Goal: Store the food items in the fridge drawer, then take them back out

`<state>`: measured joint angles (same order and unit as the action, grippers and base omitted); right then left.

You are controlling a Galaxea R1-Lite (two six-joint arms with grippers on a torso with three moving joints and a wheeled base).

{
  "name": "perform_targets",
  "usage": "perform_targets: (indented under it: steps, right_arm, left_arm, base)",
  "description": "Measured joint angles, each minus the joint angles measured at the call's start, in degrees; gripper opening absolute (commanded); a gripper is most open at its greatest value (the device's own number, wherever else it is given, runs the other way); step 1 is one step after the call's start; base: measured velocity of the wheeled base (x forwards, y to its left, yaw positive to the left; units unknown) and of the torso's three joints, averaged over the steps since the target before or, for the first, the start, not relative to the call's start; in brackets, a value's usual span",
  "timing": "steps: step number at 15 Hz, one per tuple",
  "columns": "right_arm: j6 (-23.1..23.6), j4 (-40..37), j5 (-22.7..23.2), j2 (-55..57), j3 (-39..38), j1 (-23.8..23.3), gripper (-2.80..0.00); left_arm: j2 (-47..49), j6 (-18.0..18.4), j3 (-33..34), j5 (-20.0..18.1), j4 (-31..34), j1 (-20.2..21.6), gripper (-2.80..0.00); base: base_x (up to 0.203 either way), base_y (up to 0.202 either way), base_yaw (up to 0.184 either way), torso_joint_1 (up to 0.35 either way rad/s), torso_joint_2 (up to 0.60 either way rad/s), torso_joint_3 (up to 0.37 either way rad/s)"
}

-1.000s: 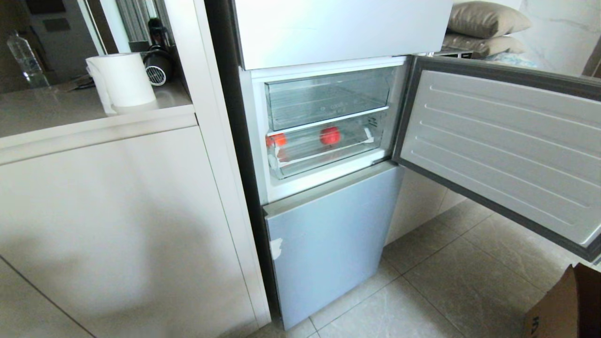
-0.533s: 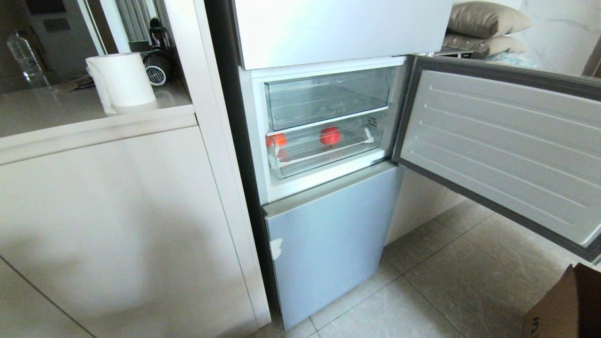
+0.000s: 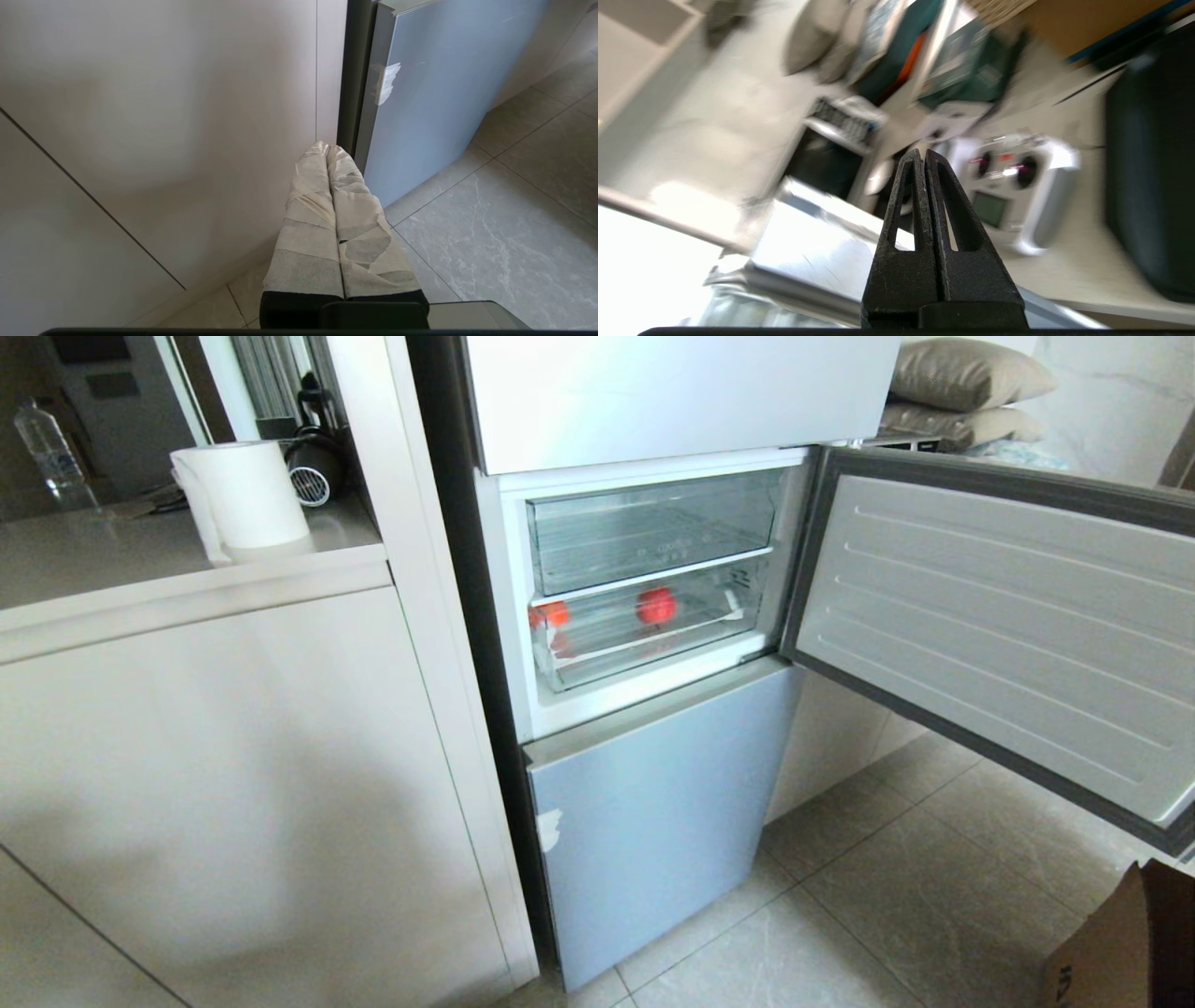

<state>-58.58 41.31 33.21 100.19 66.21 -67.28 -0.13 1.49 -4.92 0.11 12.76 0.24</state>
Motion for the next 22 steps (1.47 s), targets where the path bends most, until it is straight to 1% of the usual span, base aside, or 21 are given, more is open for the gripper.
perform_targets:
  steps: [2,6,7,8,9,11,13,16,19,20,22]
  right_arm:
    - [-4.3,0.0,3.7,3.4,4.2,-0.2,-2.8]
    - [-13.6,-0.2,17.2,10.1,11.9,0.1,-2.8]
    - [-15.3,-0.2,20.0,11.5,13.7,0.3,-2.8]
    - [-16.9,-0.2,21.7,13.0,15.6,0.7,-2.8]
    - [-18.3,-0.2,22.4,14.5,17.3,1.6,-2.8]
    - [-19.1,-0.4,23.7,16.7,19.0,3.7,-2.8]
    - [-19.6,-0.4,24.1,18.5,19.8,6.0,-2.8]
    - [-21.5,-0.4,25.1,20.0,20.0,8.2,-2.8]
    - [-21.9,-0.5,27.3,18.1,16.3,8.3,-2.8]
    - [-22.0,-0.5,27.9,16.5,14.3,7.7,-2.8]
    - [-22.0,-0.5,30.6,12.1,9.3,5.2,-2.8]
  left_arm:
    - [0.0,0.0,0.0,0.0,0.0,0.0,-2.8]
    - [0.0,0.0,0.0,0.0,0.0,0.0,-2.8]
    - [0.0,0.0,0.0,0.0,0.0,0.0,-2.8]
    - [0.0,0.0,0.0,0.0,0.0,0.0,-2.8]
    - [0.0,0.0,0.0,0.0,0.0,0.0,-2.8]
    - [0.0,0.0,0.0,0.0,0.0,0.0,-2.8]
    - [0.0,0.0,0.0,0.0,0.0,0.0,-2.8]
    - [0.0,0.0,0.0,0.0,0.0,0.0,-2.8]
    - [0.0,0.0,0.0,0.0,0.0,0.0,-2.8]
    - [0.0,0.0,0.0,0.0,0.0,0.0,-2.8]
    - [0.0,0.0,0.0,0.0,0.0,0.0,-2.8]
  base:
    - [0.0,0.0,0.0,0.0,0.0,0.0]
    - [0.0,0.0,0.0,0.0,0.0,0.0]
    - [0.0,0.0,0.0,0.0,0.0,0.0]
    - [0.0,0.0,0.0,0.0,0.0,0.0]
    - [0.0,0.0,0.0,0.0,0.0,0.0]
    - [0.0,0.0,0.0,0.0,0.0,0.0]
    - [0.0,0.0,0.0,0.0,0.0,0.0]
    - [0.0,0.0,0.0,0.0,0.0,0.0]
    - [0.0,0.0,0.0,0.0,0.0,0.0]
    - [0.0,0.0,0.0,0.0,0.0,0.0]
    - [0.0,0.0,0.0,0.0,0.0,0.0]
